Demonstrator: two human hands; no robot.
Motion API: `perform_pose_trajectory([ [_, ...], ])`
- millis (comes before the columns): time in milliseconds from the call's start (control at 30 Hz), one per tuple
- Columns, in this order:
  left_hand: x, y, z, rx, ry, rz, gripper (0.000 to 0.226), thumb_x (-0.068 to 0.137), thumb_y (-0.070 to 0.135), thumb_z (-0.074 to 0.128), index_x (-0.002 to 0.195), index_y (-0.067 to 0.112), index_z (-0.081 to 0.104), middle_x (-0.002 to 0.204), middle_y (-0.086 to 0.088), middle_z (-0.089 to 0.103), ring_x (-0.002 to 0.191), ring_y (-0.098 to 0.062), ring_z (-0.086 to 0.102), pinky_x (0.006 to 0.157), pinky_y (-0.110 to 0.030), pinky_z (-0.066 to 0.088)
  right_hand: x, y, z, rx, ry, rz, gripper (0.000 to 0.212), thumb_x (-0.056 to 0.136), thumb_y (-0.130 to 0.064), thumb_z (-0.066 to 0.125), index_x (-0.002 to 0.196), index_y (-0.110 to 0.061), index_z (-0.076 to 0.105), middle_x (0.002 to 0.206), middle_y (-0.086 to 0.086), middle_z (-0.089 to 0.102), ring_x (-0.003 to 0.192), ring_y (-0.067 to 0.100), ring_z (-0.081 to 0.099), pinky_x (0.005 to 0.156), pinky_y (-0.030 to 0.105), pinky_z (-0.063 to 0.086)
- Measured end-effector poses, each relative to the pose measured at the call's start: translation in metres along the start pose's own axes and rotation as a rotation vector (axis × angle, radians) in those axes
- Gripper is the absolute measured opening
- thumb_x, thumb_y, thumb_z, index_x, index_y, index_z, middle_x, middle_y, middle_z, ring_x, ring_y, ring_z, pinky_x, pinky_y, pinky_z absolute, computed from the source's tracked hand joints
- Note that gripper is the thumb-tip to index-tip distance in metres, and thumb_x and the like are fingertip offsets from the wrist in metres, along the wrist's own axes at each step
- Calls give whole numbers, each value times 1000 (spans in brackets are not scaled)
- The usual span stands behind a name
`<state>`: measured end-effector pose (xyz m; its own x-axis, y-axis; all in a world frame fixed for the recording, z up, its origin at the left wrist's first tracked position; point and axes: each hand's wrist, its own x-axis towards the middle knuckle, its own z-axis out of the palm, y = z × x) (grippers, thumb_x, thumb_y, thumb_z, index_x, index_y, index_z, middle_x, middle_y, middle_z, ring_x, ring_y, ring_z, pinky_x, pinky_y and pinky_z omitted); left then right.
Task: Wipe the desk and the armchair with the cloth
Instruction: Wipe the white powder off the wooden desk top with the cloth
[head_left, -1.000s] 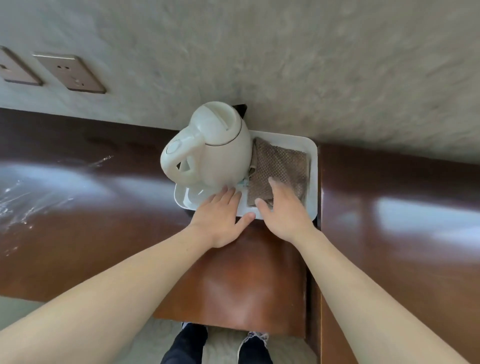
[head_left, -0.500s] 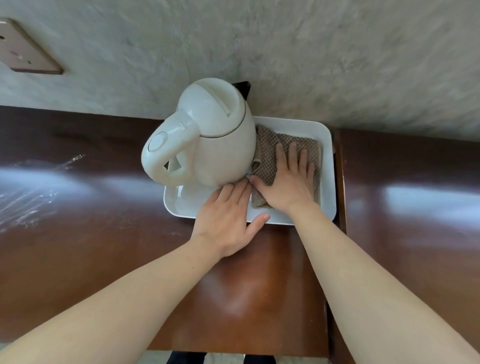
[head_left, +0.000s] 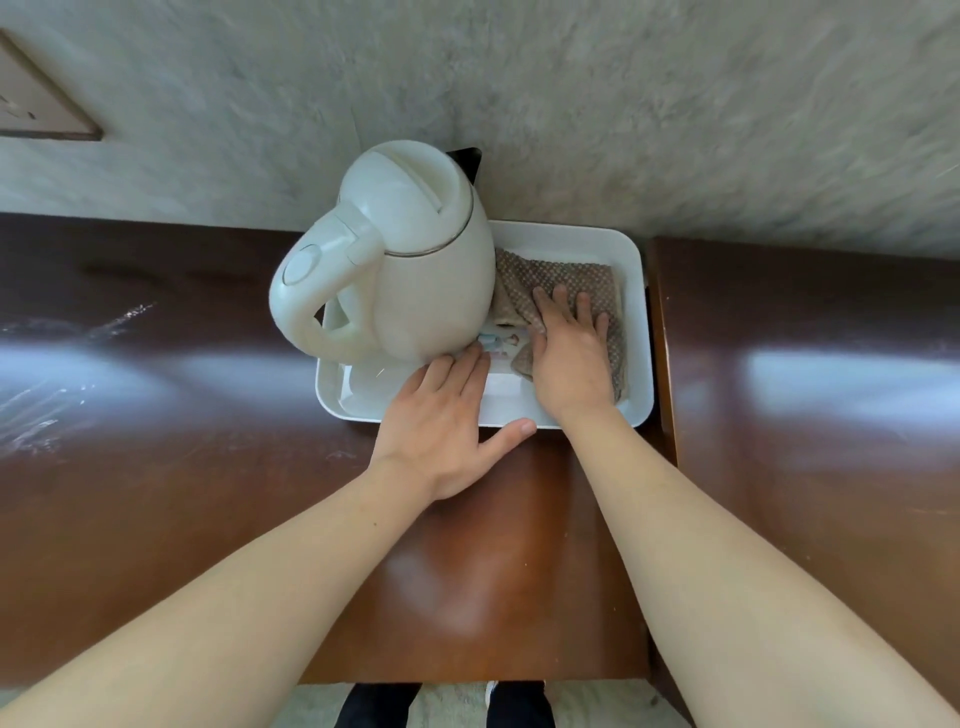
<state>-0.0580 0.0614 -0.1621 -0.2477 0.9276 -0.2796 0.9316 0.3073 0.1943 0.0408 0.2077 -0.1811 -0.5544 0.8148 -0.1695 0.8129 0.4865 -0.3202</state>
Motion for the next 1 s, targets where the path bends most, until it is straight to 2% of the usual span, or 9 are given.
perform_pose_trajectory([
  [100,-5,-4,-3,-56,-57,39,113,75,90,1,160,16,15,168,3,16,149,-16,14,122,-32,13,-10,0,-9,262,-22,86,46,107,-24,38,153,-21,36,161,10,30,150,37,17,122,48,12],
  [200,-10,-12,-9,-91,-121,77,118,72,94,3,160,17,12,169,2,11,153,-16,6,124,-33,9,-19,-2,-29,481,-50,165,38,106,-32,41,141,-21,51,143,9,56,133,35,46,110,44,38],
  [400,-45,-33,-17,-52,-149,158,115,76,91,3,161,13,7,170,-5,4,156,-19,0,126,-35,-1,-49,-28,-64,753,-15,248,26,103,-41,46,89,-26,61,94,-2,67,96,20,64,82,36,45],
  [467,-68,-45,-17,-51,-143,161,113,78,90,2,161,14,3,170,-5,1,156,-19,-6,127,-37,-4,-68,-40,-70,893,-8,294,26,102,-43,49,90,-27,65,96,-5,71,97,15,67,89,37,51],
  [567,-103,-69,-21,-69,-136,110,110,79,89,1,162,16,0,170,-3,-4,155,-18,-11,127,-37,-5,-97,-61,-77,1097,9,373,24,101,-43,53,96,-26,69,100,-4,76,105,25,70,92,47,55],
  [633,-127,-89,-26,-74,-143,46,110,79,88,0,162,16,0,170,-3,-5,156,-18,-10,127,-37,-5,-119,-78,-79,1205,31,417,23,100,-43,54,99,-26,70,99,-6,77,105,28,70,87,49,55],
  [767,-181,-127,-32,-113,-162,-115,114,74,87,-7,162,15,4,170,-3,-4,156,-17,-9,126,-34,-6,-155,-112,-76,1442,-33,452,29,100,-40,54,91,-27,79,103,1,77,94,13,73,75,30,56],
  [867,-221,-150,-32,-130,-148,-241,114,74,87,-7,162,16,8,170,-2,-3,156,-16,-7,126,-33,-2,-173,-139,-66,1484,-134,412,30,100,-39,54,95,-21,77,96,-1,78,87,12,74,67,26,58],
  [1000,-273,-171,-25,-178,-149,-401,115,73,87,-4,162,16,10,170,-1,-2,156,-16,-5,127,-34,0,-191,-171,-48,1480,-253,332,33,101,-42,51,91,-22,76,81,0,76,58,14,70,45,27,56],
])
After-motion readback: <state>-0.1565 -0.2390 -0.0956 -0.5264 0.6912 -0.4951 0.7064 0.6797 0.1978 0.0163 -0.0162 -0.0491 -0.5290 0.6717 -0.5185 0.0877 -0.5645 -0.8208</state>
